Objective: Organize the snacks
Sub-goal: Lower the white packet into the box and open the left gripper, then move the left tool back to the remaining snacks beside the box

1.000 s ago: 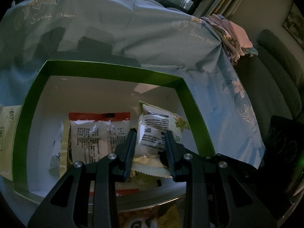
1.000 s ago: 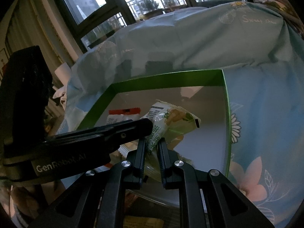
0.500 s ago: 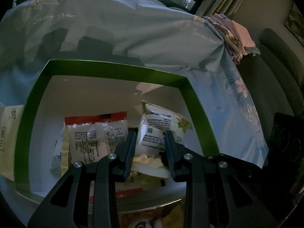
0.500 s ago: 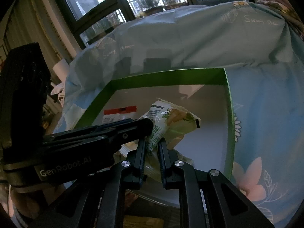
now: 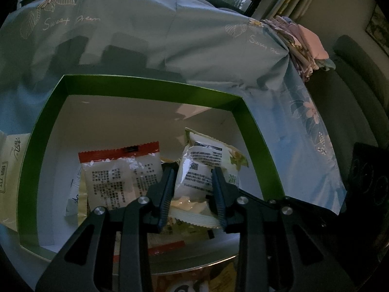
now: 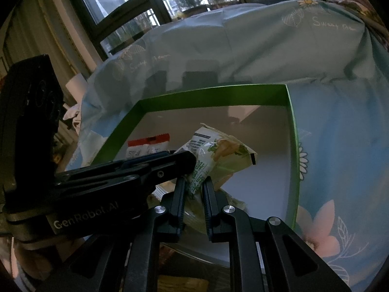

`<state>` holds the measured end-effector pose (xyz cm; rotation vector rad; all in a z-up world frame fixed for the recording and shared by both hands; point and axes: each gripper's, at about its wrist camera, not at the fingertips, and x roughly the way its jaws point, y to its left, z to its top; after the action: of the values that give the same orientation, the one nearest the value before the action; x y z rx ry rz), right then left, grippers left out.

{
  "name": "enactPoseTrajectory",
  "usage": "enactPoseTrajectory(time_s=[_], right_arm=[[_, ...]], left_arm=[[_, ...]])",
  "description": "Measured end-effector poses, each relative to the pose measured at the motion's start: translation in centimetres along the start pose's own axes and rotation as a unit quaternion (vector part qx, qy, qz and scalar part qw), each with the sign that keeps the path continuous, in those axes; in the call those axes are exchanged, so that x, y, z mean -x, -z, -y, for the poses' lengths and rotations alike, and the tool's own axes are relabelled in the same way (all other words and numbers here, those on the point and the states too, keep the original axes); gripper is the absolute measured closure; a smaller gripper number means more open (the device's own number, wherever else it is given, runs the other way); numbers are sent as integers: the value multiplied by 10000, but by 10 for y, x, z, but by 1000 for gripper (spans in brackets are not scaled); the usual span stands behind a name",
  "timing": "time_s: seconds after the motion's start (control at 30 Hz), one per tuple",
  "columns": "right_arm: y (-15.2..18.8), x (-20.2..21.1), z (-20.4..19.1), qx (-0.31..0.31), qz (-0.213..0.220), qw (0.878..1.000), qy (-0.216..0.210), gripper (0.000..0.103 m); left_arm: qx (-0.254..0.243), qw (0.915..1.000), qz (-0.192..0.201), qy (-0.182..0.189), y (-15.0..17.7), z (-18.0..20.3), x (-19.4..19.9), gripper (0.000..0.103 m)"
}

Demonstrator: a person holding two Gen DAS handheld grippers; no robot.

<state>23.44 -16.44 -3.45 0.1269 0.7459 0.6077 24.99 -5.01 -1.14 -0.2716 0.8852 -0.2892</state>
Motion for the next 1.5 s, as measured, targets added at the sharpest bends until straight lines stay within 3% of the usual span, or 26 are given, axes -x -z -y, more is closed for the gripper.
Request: enactPoseTrajectory(time_s=[0.3,0.47,0.57,0.63,0.7,0.77,0.93,1.03,1.27,1.33,1.4,1.5], right_arm=[[0,0,1,13,-37,10000,32,87],[0,0,1,30,-58,9998,176,87],[1,5,1,70,-35,9994,344,82],[1,10,0,103,10,9988,479,67],[3,18,2,88,108,9984,549,60],[5,30,3,25,196,9987,460,59],[14,63,1,32,487,9983,318,53],[24,83,-3,31,601,9981,148,50],[48,114,-14,-18,648,9979,-98,43],[57,119,-15,-108,586,9982,-101,40],[67,120,-13,-220,503,9984,-98,39],[83,121,-5,-458,317,9983,-150,38]], left_arm=[[21,10000,-19,-23,1,-2,-1,70],[34,9999,-12,-111,2,-2,-1,55],[-33,9997,50,-243,4,2,2,43],[-81,9995,132,-268,6,4,9,43],[-113,9993,210,-305,7,6,16,39],[-184,9985,334,-401,9,9,24,30],[-404,9950,688,-608,21,20,56,28],[-527,9906,956,-829,33,25,80,17],[-675,9834,1129,-1252,66,28,116,17],[-608,9843,1106,-1231,78,21,124,14],[-387,9872,1034,-1148,88,8,131,0],[93,9895,1008,-1029,103,-21,141,0]])
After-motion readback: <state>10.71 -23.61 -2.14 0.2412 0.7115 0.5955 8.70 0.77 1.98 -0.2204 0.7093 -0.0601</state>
